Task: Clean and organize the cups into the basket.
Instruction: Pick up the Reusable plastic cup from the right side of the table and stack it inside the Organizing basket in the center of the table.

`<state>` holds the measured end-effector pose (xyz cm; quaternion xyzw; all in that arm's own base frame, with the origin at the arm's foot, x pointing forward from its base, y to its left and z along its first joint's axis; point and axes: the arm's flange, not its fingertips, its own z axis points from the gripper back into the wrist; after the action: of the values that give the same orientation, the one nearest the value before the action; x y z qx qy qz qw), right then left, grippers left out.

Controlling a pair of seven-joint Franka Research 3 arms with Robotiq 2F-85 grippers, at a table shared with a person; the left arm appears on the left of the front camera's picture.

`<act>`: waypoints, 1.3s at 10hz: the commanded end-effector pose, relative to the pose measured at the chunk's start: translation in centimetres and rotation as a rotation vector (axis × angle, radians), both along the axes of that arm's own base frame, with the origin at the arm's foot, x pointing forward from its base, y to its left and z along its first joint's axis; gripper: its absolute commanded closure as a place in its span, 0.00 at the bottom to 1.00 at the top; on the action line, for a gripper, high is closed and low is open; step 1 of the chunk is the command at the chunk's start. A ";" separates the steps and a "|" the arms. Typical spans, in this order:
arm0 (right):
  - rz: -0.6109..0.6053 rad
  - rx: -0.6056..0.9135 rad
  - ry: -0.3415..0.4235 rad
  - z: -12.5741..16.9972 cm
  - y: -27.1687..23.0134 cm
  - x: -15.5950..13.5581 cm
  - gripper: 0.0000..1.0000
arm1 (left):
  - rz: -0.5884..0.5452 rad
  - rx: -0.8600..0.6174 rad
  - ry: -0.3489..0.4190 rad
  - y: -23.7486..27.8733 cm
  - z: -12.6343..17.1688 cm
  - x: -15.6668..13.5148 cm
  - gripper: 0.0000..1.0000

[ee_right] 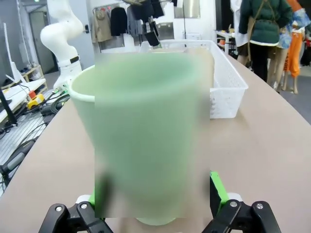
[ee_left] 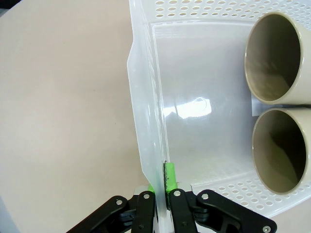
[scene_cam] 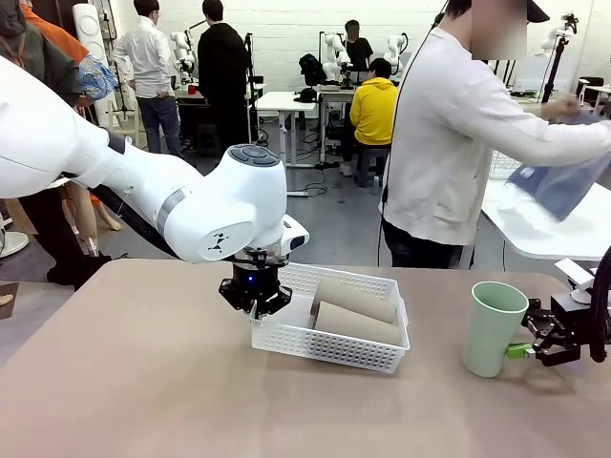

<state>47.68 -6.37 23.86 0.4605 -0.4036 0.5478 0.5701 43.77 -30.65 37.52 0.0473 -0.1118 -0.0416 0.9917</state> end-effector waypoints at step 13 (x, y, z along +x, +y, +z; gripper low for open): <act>0.134 0.041 0.045 -2.3 3.2 0.7 0.59 | -0.002 0.001 -0.003 -0.1 0.0 0.0 1.00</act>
<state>48.22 -3.08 21.55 0.5055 -0.3702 0.5626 0.5394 43.77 -30.65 37.52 0.0473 -0.1118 -0.0416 0.9917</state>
